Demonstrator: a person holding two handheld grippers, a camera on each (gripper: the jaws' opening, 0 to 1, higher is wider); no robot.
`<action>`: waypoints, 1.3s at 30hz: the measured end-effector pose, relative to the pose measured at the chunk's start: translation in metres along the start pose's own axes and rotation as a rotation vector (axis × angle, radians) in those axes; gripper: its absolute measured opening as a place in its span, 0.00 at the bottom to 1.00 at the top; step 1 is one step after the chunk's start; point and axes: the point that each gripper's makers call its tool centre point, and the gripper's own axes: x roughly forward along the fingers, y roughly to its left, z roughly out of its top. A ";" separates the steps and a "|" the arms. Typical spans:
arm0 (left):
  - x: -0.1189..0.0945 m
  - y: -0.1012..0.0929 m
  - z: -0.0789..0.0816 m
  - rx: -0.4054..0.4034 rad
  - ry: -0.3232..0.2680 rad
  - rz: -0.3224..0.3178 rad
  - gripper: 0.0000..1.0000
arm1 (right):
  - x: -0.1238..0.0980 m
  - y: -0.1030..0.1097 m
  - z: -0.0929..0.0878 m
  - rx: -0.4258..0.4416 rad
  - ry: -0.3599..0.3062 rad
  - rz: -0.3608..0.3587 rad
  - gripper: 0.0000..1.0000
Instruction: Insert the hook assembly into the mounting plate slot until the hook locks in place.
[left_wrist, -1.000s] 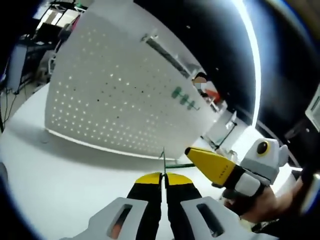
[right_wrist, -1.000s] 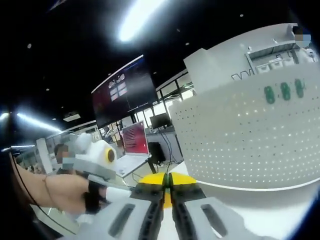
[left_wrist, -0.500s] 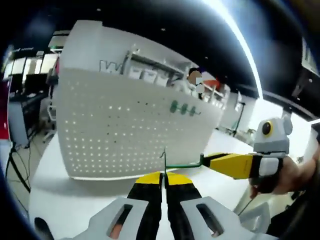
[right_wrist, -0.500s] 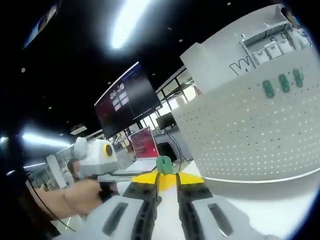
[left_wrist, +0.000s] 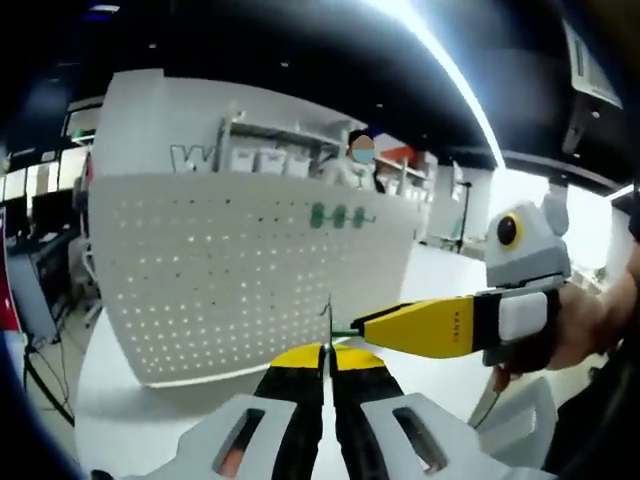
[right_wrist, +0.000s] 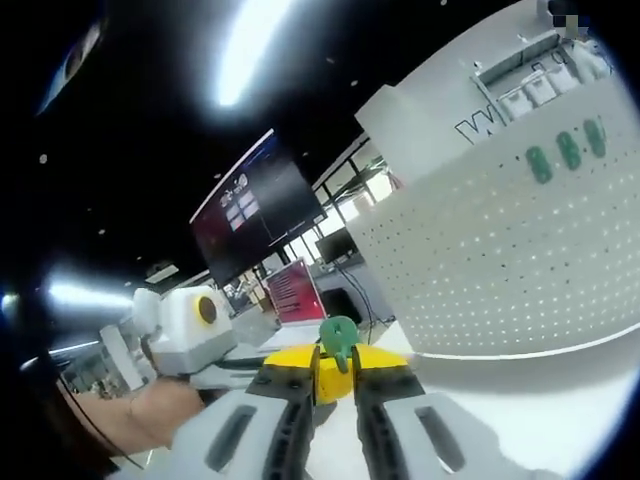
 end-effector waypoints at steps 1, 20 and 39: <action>0.000 -0.002 0.000 0.009 0.001 -0.005 0.01 | 0.000 0.000 0.000 0.000 0.000 0.000 0.10; 0.006 -0.010 0.002 0.011 0.010 -0.022 0.02 | -0.002 -0.014 0.001 0.028 -0.046 -0.071 0.00; 0.005 -0.013 -0.015 -0.098 -0.036 -0.035 0.76 | -0.008 -0.024 -0.003 -0.075 0.028 -0.052 0.00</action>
